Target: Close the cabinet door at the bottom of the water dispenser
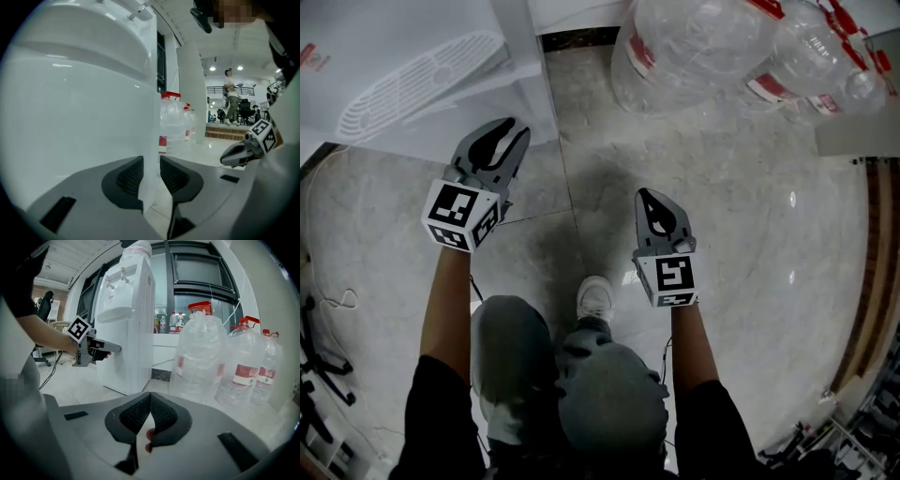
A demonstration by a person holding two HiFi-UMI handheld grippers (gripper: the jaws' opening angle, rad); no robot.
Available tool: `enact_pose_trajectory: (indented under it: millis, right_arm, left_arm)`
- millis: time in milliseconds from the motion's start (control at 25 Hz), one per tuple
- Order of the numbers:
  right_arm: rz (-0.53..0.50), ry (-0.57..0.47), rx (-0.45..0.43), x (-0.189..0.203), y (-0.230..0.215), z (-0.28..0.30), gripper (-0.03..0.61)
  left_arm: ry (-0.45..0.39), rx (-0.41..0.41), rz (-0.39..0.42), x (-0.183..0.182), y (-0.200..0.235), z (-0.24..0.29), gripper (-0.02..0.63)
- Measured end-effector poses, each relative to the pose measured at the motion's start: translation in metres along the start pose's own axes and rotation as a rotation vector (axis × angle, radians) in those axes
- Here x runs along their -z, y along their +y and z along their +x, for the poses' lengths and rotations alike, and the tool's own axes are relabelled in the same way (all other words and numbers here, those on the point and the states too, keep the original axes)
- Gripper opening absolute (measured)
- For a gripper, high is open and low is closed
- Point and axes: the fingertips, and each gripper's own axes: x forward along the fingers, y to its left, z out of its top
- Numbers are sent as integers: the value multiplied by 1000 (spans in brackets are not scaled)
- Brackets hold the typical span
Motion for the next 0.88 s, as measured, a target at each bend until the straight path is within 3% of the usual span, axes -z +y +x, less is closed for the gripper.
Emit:
enact_pose_trajectory:
  millis: [120,360,880]
  right_arm:
    - [-5,11,-3,5,-6,4,14]
    - [3,26,-5,11,-13,7,14]
    - [31,-29,-38,-34,18,3,12]
  left_arm:
    - [3,-26,7,3,14,11,62]
    - [25,-30,65,6,12,16,54]
    - [4,-15,26,-6,-13,-18,17]
